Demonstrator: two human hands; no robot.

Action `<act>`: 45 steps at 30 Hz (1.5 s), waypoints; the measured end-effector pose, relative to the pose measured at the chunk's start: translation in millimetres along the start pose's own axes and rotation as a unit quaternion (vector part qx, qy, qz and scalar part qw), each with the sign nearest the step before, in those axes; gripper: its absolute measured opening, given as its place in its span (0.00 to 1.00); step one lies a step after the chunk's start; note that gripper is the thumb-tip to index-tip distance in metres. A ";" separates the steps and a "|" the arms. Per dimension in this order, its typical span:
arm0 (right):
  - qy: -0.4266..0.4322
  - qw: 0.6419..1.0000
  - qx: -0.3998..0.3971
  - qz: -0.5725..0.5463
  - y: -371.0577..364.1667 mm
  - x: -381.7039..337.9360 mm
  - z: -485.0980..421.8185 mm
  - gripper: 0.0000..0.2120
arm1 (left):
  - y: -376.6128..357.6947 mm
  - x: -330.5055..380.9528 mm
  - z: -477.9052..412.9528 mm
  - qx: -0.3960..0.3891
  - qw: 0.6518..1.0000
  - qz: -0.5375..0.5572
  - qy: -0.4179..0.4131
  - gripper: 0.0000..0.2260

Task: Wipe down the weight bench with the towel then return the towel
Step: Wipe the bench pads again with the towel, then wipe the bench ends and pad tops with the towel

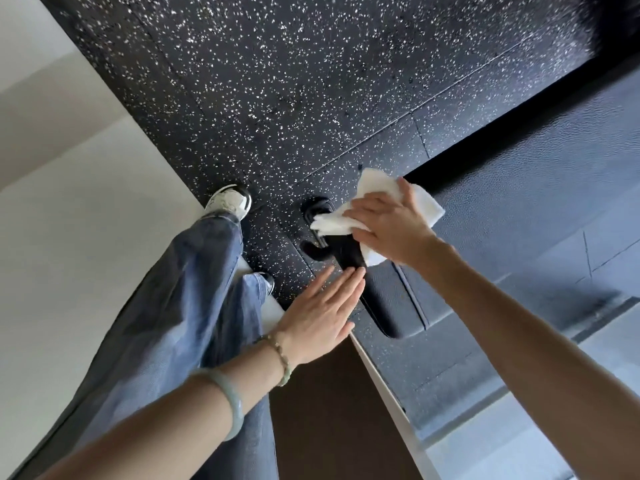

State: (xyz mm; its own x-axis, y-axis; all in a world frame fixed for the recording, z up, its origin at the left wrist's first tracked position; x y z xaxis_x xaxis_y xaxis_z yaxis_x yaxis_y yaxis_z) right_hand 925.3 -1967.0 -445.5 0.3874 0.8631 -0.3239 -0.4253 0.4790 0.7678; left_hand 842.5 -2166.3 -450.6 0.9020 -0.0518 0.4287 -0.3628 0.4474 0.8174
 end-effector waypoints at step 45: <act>-0.393 0.814 0.365 -0.222 167.9 -187.8 161.8 0.16 | 274.7 11.6 92.4 0.000 0.986 -0.136 0.098 0.27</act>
State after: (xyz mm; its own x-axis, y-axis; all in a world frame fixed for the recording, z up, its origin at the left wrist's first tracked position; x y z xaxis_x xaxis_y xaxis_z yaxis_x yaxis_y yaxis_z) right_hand 913.5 -2074.5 -166.3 0.8962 0.1253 -0.4255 0.3875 0.2457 0.8885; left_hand 731.6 -2126.5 -185.5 0.9938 0.0049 0.1113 -0.1021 0.4410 0.8917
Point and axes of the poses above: each hand's wrist, its own z-axis away from the middle knuckle, its own y-axis out of the back of the hand, x = y × z, the point moved 1 cm from there along -z, towards the middle knuckle, and after that the axes turned 12 degrees about y, right-handed, at the moved point
